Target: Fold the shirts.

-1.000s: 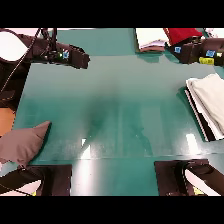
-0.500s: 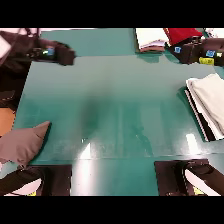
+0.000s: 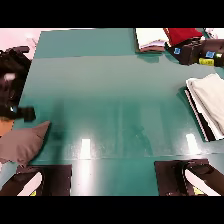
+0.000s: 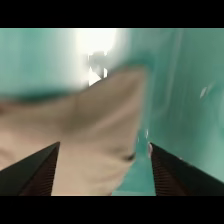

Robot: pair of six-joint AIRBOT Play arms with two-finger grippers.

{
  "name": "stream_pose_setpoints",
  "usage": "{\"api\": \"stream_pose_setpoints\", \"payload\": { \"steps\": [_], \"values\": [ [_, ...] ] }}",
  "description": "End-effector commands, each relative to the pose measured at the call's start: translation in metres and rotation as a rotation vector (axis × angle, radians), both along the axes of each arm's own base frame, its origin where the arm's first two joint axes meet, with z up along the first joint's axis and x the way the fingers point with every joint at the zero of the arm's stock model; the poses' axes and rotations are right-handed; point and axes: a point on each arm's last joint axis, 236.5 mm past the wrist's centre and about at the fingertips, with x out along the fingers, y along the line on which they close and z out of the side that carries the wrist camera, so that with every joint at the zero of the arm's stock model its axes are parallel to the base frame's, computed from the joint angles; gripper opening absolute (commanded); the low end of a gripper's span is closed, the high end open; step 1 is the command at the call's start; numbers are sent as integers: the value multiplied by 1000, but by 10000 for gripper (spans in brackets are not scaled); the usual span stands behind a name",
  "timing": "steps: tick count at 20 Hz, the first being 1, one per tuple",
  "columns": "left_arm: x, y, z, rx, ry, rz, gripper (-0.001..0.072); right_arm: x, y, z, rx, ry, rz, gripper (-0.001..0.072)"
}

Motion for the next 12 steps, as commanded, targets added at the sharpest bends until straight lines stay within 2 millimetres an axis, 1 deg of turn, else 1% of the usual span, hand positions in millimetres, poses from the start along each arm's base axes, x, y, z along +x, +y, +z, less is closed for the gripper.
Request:
{"api": "stream_pose_setpoints", "payload": {
  "steps": [1,2,4,5,6,7,8,9,10,11,12],
  "values": [
    [-51,19,-64,14,149,86,642,2,0,-2,-1,5,0,20],
    [-56,17,-72,5,164,93,641,3,0,-4,-1,10,0,20],
    [-57,16,-72,3,165,116,631,5,1,-7,-1,20,2,20],
    [-54,17,-69,3,157,119,320,8,2,-10,3,29,3,20],
    [-49,17,-61,1,140,114,40,9,2,-11,3,33,3,20],
    [-39,17,-49,-1,109,116,25,9,2,-10,4,29,1,20],
    [-25,17,-28,-8,59,117,24,12,1,-6,10,11,-7,20],
    [-6,14,-1,-21,-19,112,23,14,0,3,16,-14,-15,20],
    [19,7,38,-27,-127,85,23,15,-1,14,22,-45,-22,20],
    [42,-5,83,-30,-248,38,23,17,-2,28,24,-81,-29,19],
    [58,-22,128,-36,-364,-13,22,17,-2,41,28,-108,-29,20]
  ]
}}
